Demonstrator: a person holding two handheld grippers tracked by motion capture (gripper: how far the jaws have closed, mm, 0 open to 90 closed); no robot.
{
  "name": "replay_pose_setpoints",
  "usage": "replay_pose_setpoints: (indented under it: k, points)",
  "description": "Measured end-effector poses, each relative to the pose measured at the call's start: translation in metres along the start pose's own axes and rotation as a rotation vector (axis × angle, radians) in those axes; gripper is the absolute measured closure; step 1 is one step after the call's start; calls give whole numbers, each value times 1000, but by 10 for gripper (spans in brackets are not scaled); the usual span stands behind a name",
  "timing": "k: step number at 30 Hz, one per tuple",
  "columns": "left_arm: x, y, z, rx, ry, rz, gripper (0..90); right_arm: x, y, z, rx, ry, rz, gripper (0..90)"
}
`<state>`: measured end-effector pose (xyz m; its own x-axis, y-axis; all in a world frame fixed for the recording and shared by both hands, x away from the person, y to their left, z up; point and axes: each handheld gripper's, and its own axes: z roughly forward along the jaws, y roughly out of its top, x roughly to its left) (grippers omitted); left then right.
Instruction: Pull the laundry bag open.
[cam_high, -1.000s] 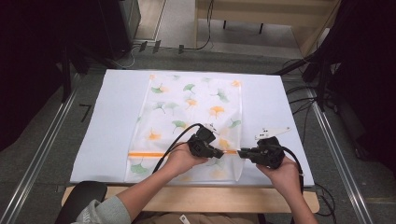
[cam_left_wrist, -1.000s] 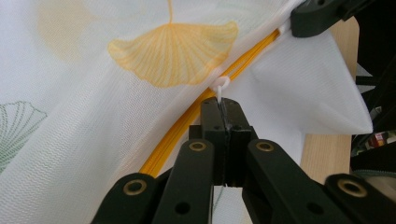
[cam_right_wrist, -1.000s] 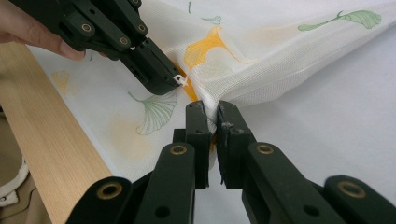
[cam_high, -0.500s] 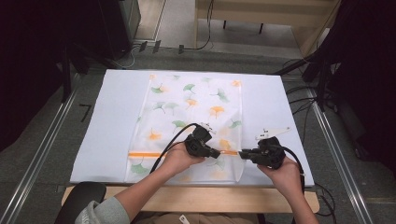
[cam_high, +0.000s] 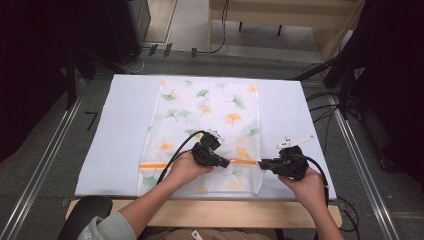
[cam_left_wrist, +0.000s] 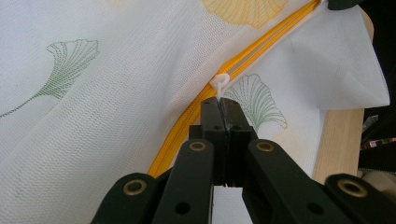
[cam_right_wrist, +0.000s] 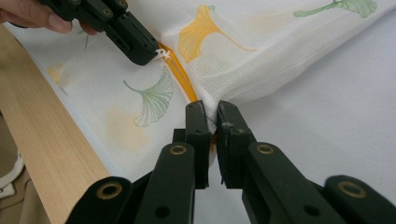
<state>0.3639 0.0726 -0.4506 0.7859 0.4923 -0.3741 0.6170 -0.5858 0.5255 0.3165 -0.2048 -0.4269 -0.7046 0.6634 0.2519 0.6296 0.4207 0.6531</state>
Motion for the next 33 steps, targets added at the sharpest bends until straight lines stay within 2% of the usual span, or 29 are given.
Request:
replay_pose_setpoints:
  k: [5,8,17,23,27,30,33]
  points:
    - [0,0,0,0,0,1,900,-1,0,0,1,0,2,861]
    - [1,0,-1,-7,-14,-12,900,-1,0,0,-1,-1,3,861]
    - [-2,0,-1,-4,3,6,900,-2,0,-1,-2,-2,4,862]
    - [1,0,-1,-2,-22,-13,900,-2,0,-1,-2,1,6,861]
    - [2,-1,-1,0,-21,-16,900,-2,0,-1,-5,7,4,861]
    - [4,-3,-3,7,-3,-15,900,-3,0,-2,-1,4,-2,861]
    - [8,-7,-8,2,8,-33,900,-5,0,-3,2,1,-1,860]
